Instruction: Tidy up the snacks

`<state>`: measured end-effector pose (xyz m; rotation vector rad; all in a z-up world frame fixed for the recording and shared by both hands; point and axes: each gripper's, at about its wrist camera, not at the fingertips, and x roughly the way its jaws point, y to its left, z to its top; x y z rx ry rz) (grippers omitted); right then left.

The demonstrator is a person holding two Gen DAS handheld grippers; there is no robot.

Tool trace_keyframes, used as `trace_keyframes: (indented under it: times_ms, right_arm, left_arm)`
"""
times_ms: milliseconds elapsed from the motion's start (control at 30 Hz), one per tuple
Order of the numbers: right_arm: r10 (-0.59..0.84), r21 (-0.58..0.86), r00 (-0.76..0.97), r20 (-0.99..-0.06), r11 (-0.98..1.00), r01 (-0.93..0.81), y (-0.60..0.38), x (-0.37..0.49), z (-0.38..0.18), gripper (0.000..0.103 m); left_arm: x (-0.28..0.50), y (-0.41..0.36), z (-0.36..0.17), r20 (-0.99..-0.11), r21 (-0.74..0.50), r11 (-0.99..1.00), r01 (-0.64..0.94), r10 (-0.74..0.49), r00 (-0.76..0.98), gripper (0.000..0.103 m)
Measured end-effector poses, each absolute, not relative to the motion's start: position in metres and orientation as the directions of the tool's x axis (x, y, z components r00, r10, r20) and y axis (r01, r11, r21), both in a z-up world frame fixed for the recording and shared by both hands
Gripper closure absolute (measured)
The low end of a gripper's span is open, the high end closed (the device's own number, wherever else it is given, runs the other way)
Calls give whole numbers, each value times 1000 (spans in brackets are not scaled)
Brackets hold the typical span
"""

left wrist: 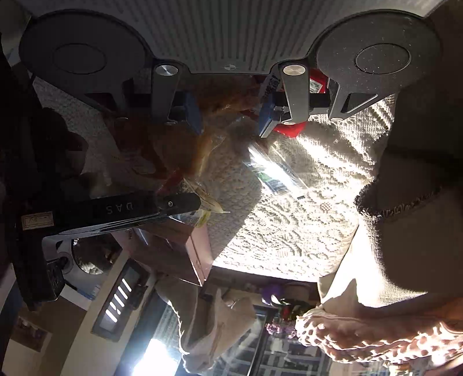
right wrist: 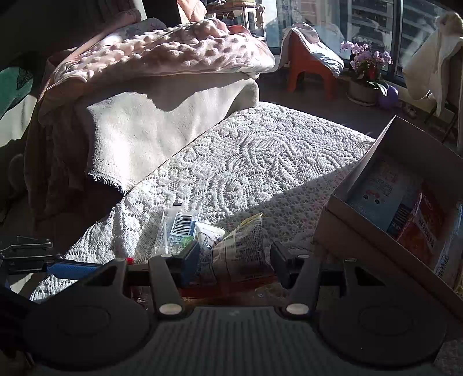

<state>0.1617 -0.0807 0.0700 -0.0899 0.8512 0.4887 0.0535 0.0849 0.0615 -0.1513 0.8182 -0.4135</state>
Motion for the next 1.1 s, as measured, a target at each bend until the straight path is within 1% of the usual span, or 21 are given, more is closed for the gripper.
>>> trace_keyframes:
  times_ms: [100,167,333,400,467,533,567,633,700,733,800,867,900,1000,1033,1067,1100]
  right_arm:
    - [351,136,606,-714,918,-372,-117,141,76,49]
    - [318,159,630,-708,942,-297,-146,125,70,49]
    - [168,150,709,-685,985,-89,-196,78,43,48]
    - [125,147,720,-683,989,-31,-207,62,29,47]
    - [130,183,715,-687,983,-3,-214,51,16,44]
    - [139,220,757,-638,976,6,-220,38,10,39]
    - [140,234,770,-623,972,12,-221,34,8,39]
    - [146,255,783,-605,967,16,-223,31,6,39]
    - [158,278,786,-598,960,18,-227,31,6,39]
    - [167,297,790,-590,955,20,-230,30,5,39]
    - [182,330,797,-576,944,23,-234,28,4,38]
    - [195,360,803,-563,932,26,-236,28,3,38]
    - [201,371,805,-559,928,26,-238,26,2,38]
    - [217,405,809,-547,914,28,-242,25,1,38]
    - [226,420,810,-541,907,28,-244,25,0,38]
    - [237,443,813,-533,896,29,-247,24,-1,38]
    - [249,469,816,-522,883,30,-250,23,-2,38]
  left_arm:
    - [51,60,66,-670,-293,883,368,-464,580,55]
    - [48,37,65,-677,-285,861,422,-493,547,55]
    - [48,-13,56,-698,-268,830,489,-517,496,55]
    - [54,-31,52,-716,-238,839,489,-492,494,55]
    - [59,-47,47,-737,-196,845,497,-462,494,55]
    - [62,-60,43,-756,-106,861,497,-395,522,54]
    - [63,-64,41,-764,-63,865,498,-363,534,53]
    - [68,-66,41,-770,-25,880,474,-319,553,52]
    - [74,-64,43,-771,-35,897,440,-305,559,53]
    - [76,-63,46,-769,-68,901,429,-321,553,56]
    - [83,-62,52,-762,-169,894,414,-385,521,56]
    - [87,-71,55,-758,-204,890,408,-407,510,55]
    - [87,-78,56,-763,-177,892,416,-391,515,55]
    - [90,-105,50,-792,-26,892,452,-294,535,53]
    - [91,-112,47,-792,25,887,460,-263,550,44]
    - [93,-114,47,-793,49,883,467,-249,555,41]
    - [95,-115,47,-796,59,881,470,-242,554,41]
